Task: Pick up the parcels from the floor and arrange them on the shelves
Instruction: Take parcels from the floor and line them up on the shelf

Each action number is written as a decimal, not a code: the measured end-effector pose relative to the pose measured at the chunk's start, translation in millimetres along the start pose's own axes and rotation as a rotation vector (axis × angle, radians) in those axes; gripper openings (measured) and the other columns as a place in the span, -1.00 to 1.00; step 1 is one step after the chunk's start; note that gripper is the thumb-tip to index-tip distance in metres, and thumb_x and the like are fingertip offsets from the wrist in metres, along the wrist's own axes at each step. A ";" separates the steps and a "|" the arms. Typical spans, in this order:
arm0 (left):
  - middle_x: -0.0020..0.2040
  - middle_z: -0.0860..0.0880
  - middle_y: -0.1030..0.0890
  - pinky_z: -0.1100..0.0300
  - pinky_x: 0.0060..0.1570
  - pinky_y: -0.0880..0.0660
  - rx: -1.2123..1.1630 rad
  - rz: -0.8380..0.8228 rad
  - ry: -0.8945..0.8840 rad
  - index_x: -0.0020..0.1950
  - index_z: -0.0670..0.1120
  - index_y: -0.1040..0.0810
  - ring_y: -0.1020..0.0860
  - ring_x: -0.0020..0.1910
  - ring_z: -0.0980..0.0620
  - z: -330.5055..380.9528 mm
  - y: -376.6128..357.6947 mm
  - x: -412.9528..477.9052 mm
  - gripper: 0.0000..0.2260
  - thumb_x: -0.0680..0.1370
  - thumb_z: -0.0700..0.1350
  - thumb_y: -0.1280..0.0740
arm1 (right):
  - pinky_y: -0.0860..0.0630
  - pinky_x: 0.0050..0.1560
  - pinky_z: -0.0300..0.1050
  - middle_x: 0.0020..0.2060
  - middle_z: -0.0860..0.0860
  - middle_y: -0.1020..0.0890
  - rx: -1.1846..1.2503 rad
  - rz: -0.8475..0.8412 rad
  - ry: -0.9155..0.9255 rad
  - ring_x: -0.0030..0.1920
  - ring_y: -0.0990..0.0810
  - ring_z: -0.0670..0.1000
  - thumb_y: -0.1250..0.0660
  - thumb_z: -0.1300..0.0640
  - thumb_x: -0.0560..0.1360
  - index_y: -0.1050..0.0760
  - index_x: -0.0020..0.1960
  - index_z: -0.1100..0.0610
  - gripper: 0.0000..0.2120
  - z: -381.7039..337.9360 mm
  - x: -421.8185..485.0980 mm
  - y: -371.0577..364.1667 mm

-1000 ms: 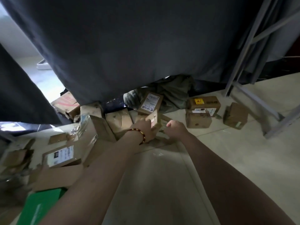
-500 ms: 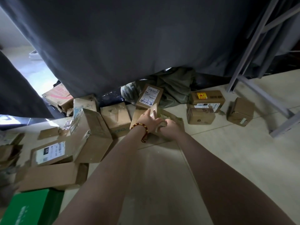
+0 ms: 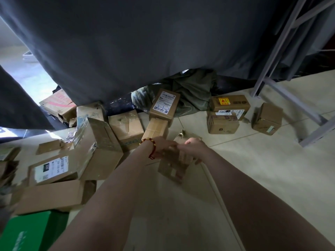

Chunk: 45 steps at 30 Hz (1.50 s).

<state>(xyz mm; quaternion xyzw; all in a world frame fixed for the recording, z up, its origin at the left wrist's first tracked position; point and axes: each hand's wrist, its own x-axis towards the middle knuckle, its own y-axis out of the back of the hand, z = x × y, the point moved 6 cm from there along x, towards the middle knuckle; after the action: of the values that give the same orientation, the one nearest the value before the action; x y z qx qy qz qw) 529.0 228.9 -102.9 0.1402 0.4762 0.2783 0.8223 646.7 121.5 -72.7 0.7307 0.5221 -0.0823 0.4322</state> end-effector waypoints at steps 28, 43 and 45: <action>0.29 -0.17 -0.51 0.10 0.06 -0.49 0.119 0.374 -0.072 0.57 -0.16 0.07 -0.53 0.22 -0.11 -28.1 5.9 20.0 -0.15 0.51 -0.02 -0.43 | -0.43 0.33 0.13 0.46 0.22 -0.13 -0.288 0.091 -0.224 0.47 -0.17 0.28 -0.59 -0.14 0.26 0.12 0.58 0.15 0.19 22.5 0.9 -23.2; 0.23 -0.21 -0.56 -0.04 -0.09 -0.62 -0.141 -0.199 0.173 0.31 -0.15 -0.45 -0.62 -0.01 -0.16 -38.3 -40.9 -4.0 -0.44 0.48 0.20 -0.39 | -0.60 -0.17 0.05 0.11 0.19 -0.52 -0.082 -0.259 -0.297 0.07 -0.57 0.16 -0.44 0.02 0.48 -0.32 0.44 0.16 -0.39 30.5 -17.3 -20.2; 0.16 -0.20 -0.58 -0.09 -0.16 -0.63 -0.242 -0.102 0.182 0.25 -0.06 -0.50 -0.64 -0.10 -0.19 -46.7 -45.7 17.9 -0.38 0.32 0.28 -0.43 | -0.60 0.03 0.17 0.33 0.22 -0.44 0.021 -0.254 -0.288 0.21 -0.52 0.24 -0.40 -0.07 0.51 -0.28 0.48 0.14 -0.35 30.2 -20.2 -17.1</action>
<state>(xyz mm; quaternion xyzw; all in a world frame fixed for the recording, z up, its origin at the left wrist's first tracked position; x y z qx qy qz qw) 510.6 201.1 -161.9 -0.0099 0.5183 0.3028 0.7997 633.5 87.2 -89.0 0.6439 0.5420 -0.2454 0.4811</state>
